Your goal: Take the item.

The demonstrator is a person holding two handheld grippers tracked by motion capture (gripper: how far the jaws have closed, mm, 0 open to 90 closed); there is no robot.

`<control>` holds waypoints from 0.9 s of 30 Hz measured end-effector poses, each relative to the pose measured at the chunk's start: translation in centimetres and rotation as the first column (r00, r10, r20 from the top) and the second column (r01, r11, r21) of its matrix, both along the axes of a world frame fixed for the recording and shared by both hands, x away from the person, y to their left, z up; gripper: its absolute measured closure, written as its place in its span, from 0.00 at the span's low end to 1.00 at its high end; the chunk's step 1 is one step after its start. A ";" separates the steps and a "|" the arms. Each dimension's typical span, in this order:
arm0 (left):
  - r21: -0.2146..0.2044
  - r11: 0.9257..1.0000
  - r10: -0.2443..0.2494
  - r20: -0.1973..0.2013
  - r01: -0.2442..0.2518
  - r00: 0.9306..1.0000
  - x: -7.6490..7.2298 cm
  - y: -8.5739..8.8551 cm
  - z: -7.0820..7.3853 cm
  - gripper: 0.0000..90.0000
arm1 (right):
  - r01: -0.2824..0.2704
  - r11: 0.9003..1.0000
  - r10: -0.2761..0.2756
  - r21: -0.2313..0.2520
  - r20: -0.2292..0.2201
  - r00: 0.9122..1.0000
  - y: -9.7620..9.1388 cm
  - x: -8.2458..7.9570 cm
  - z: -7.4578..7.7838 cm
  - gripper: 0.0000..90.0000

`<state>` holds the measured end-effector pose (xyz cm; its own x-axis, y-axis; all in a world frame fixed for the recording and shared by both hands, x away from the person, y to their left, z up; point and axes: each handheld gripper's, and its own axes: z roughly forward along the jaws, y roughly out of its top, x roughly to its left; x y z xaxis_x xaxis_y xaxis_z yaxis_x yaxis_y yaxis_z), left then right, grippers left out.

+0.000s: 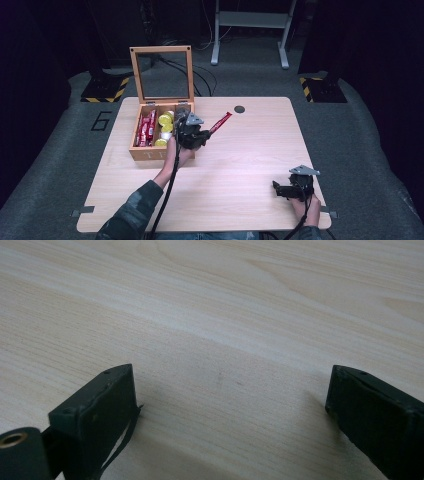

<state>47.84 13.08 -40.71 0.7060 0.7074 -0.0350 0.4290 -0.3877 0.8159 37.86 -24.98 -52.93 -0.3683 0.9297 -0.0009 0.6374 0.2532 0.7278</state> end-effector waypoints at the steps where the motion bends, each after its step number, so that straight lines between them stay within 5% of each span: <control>1: -0.008 1.000 0.001 0.000 -0.001 1.000 0.0 -0.2 -0.2 0.93 | 0.000 1.000 0.000 0.000 0.000 1.000 0.0 0.0 0.0 0.06; 27: 0.033 0.999 -0.035 -0.047 0.037 0.998 -0.1 -3.8 -3.3 0.93 | 0.003 1.000 -0.003 0.005 0.003 1.000 0.0 0.0 0.0 0.06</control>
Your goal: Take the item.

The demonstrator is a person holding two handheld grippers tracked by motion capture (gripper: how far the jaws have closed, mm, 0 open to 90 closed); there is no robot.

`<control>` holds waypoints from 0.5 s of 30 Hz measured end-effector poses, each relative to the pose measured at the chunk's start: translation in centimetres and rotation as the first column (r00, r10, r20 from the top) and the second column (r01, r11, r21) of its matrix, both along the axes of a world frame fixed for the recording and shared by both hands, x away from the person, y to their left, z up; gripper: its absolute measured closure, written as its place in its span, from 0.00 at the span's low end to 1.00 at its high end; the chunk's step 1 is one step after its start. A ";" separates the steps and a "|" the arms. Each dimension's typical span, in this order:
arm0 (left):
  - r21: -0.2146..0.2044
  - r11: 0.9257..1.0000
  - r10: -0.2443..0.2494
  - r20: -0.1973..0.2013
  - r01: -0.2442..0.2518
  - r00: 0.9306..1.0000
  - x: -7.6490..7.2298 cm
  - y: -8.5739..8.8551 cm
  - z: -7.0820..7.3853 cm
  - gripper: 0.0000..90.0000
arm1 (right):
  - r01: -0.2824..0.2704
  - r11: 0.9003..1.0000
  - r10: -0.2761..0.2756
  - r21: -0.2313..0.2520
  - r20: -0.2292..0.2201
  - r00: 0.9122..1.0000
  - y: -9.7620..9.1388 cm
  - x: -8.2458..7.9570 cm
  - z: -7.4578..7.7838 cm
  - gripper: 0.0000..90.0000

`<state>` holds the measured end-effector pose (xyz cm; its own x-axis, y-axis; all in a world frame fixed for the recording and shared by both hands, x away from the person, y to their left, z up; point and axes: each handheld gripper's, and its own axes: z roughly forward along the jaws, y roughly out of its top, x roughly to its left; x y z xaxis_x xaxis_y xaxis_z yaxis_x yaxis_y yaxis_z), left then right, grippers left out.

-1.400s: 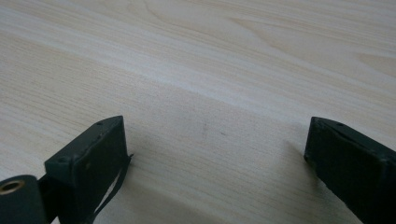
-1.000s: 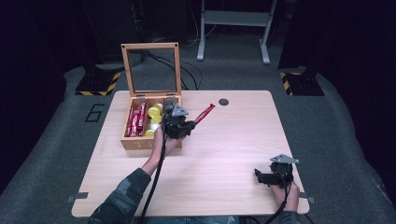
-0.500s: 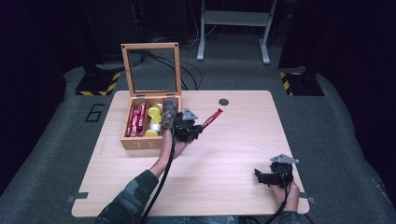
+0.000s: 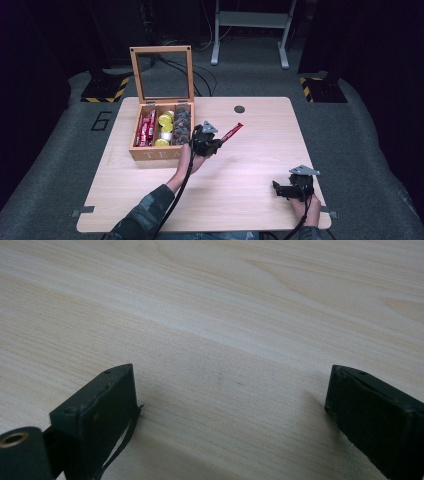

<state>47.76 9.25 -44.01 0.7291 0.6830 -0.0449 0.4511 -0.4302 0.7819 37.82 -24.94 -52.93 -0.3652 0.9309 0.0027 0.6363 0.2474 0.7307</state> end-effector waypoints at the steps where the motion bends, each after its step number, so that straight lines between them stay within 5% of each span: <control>1: -0.004 1.000 0.002 -0.002 -0.002 1.000 0.0 -0.1 -0.2 0.93 | 0.000 1.000 0.000 0.000 0.000 1.000 0.0 0.0 0.0 0.06; 15: 0.040 0.999 -0.011 -0.049 0.013 0.999 0.4 -2.0 -2.8 0.93 | 0.001 1.000 -0.001 0.000 0.000 1.000 0.0 0.0 0.0 0.06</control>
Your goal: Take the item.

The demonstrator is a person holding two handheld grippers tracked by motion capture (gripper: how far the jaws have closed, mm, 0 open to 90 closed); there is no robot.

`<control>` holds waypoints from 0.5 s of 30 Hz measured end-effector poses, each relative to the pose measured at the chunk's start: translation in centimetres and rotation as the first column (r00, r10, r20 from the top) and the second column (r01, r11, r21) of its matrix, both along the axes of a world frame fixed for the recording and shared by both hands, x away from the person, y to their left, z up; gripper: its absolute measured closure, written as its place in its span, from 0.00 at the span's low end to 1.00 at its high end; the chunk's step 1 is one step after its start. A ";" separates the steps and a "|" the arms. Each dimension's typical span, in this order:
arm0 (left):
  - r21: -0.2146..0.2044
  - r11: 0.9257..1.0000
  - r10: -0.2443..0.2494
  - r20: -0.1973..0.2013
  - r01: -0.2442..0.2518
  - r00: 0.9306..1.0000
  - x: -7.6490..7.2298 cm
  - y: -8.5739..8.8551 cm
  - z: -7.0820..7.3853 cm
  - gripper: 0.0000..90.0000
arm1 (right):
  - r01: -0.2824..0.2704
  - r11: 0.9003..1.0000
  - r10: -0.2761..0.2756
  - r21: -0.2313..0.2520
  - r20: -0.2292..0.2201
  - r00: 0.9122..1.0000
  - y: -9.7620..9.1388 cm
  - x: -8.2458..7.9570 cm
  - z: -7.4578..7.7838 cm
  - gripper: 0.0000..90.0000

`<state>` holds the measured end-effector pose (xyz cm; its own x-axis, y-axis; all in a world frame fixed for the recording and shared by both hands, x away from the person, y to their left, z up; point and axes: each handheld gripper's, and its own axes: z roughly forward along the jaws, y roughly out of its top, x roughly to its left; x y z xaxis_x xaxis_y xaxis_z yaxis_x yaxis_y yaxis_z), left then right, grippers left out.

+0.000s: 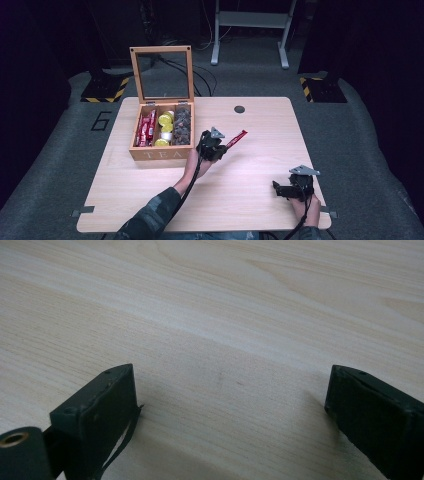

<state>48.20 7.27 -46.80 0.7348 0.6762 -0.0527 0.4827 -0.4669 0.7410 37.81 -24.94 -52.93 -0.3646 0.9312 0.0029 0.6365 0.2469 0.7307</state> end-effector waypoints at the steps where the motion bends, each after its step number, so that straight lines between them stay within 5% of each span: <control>1: 0.001 1.000 0.003 0.001 -0.003 1.000 0.1 -0.1 -0.2 0.93 | 0.000 1.000 0.000 0.000 0.000 1.000 0.0 0.0 0.0 0.06; 15: 0.042 0.999 0.011 -0.036 -0.010 0.999 0.7 -1.0 -2.4 0.93 | 0.000 1.000 0.000 0.000 0.000 1.000 0.0 0.0 0.0 0.06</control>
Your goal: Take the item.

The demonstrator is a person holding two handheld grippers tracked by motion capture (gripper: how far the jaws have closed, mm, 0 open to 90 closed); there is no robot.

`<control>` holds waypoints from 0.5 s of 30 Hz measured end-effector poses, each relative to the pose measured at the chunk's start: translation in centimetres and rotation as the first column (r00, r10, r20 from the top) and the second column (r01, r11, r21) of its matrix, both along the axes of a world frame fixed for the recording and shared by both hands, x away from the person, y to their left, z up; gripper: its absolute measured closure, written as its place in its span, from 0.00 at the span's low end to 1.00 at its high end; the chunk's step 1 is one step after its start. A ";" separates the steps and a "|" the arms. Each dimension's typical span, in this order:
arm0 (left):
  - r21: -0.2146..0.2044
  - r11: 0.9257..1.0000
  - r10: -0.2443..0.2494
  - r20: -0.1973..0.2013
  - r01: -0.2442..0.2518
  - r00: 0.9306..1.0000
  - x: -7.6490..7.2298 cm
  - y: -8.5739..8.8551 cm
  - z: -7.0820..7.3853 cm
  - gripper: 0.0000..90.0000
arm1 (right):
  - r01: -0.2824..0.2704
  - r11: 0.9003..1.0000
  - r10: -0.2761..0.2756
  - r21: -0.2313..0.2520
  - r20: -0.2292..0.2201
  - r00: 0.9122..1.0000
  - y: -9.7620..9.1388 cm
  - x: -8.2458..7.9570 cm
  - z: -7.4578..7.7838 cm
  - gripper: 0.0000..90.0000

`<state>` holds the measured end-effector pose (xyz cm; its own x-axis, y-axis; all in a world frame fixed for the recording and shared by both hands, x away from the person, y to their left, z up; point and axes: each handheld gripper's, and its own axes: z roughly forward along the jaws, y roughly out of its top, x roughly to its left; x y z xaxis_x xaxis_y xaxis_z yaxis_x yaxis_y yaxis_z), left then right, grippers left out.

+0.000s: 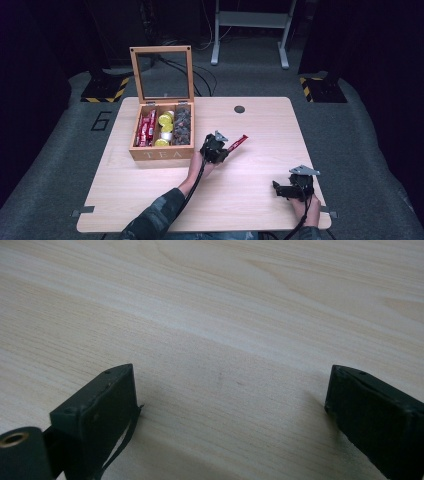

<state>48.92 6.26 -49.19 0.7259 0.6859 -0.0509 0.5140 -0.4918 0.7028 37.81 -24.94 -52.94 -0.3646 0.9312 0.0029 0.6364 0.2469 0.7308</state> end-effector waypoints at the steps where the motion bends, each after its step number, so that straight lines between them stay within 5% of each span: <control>1: 0.001 1.000 0.002 -0.004 -0.002 1.000 0.1 0.0 -0.1 0.93 | 0.000 1.000 0.000 0.000 0.000 1.000 0.0 0.0 0.0 0.06; 15: 0.030 0.999 0.019 -0.036 -0.018 0.999 0.7 -0.2 -1.5 0.92 | 0.000 1.000 0.000 0.000 0.000 1.000 0.0 0.0 0.0 0.06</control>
